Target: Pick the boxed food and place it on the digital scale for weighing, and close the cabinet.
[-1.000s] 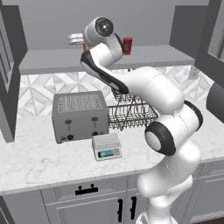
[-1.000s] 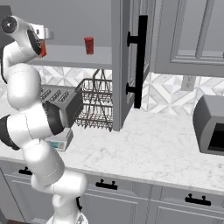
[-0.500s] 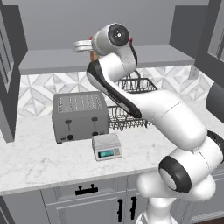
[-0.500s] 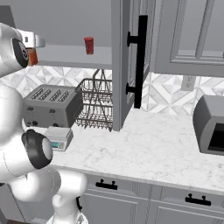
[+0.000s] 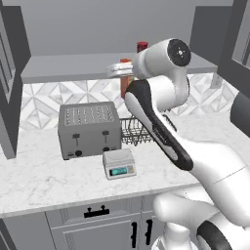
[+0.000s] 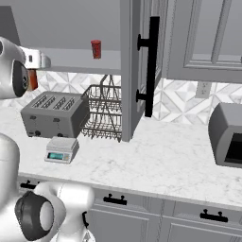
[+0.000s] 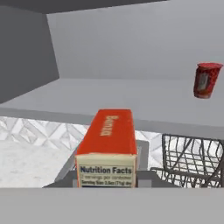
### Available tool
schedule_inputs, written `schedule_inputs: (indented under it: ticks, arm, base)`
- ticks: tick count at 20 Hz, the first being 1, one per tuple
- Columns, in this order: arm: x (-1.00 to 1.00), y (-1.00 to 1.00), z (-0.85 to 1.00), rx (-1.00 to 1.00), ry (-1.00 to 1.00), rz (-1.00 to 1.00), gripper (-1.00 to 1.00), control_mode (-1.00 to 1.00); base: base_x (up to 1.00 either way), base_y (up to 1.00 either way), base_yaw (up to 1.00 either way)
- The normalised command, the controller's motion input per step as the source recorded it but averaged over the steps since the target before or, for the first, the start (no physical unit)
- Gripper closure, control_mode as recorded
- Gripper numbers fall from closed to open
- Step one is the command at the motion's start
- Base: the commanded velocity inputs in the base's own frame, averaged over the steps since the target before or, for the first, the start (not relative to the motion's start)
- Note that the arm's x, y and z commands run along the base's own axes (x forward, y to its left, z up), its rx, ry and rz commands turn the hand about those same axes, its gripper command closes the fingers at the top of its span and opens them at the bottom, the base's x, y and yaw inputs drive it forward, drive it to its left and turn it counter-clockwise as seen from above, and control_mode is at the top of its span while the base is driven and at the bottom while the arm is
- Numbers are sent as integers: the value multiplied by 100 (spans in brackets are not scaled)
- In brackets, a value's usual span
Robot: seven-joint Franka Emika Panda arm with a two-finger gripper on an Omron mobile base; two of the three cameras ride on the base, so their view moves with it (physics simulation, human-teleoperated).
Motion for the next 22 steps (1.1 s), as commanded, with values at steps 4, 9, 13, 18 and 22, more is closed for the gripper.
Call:
schedule_inputs:
  ticks: [4,9,13,18,22]
  arm:
    - [-70,-13,-40,-1,14,48,100,-100]
    - [-10,-2,-57,0,15,48,100,-100]
    - [2,0,-58,0,7,51,100,-100]
    - [4,-20,-60,7,0,55,100,-100]
    - [30,-6,-60,14,-8,42,100,-100]
  base:
    - [0,0,0]
    - [0,0,0]
    - [0,0,0]
    - [0,0,0]
    - [0,0,0]
